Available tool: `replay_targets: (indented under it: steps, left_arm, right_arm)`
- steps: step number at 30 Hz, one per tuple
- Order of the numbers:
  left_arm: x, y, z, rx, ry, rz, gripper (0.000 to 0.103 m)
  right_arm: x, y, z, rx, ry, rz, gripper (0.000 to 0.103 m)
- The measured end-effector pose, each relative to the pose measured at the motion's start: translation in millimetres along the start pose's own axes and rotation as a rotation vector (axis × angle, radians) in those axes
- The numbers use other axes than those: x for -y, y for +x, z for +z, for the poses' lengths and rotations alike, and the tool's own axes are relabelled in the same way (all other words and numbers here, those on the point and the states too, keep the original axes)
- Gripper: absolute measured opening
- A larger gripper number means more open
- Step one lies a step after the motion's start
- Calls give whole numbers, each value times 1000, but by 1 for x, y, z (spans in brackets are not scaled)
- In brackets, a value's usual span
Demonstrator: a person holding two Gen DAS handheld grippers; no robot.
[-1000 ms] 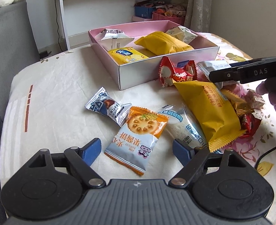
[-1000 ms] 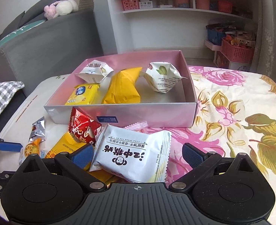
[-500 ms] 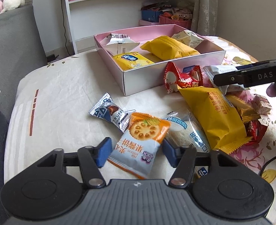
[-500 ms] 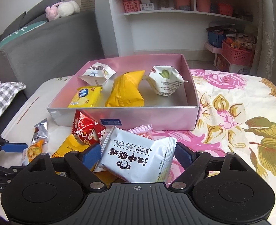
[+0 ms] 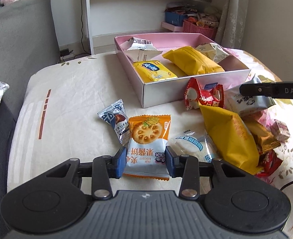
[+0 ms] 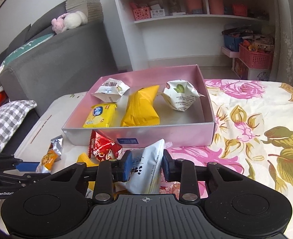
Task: Organize snacks
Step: 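Grasp the orange biscuit packet with the left tool while the right tool grasps the white biscuit packet, then carry both biscuit packets into the pink box and open both tools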
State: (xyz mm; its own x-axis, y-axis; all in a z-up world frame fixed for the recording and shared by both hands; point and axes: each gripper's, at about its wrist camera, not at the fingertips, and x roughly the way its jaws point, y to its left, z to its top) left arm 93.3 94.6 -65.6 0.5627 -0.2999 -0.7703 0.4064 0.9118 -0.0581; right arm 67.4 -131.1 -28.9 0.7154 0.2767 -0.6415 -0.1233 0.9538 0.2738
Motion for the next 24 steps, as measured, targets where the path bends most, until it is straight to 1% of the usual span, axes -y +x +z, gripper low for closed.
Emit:
replay_targets:
  steps: [6,12,18,24]
  left_arm:
    - [0,-1,4,-26,-43,-11,37]
    - [-1,-5,8,-24,-80,-9,37]
    - [-2,-18,17,24,-124,-4,37]
    - [8,-24,27,66,-151,-3,37]
  right_arm:
    - [-2,-2,2,-21,39,57,15]
    - [-5,-7,4,-14,44,72,13]
    - [-2,-20,15,24,89,90,13]
    - [9,-31,26,69,146,97,13]
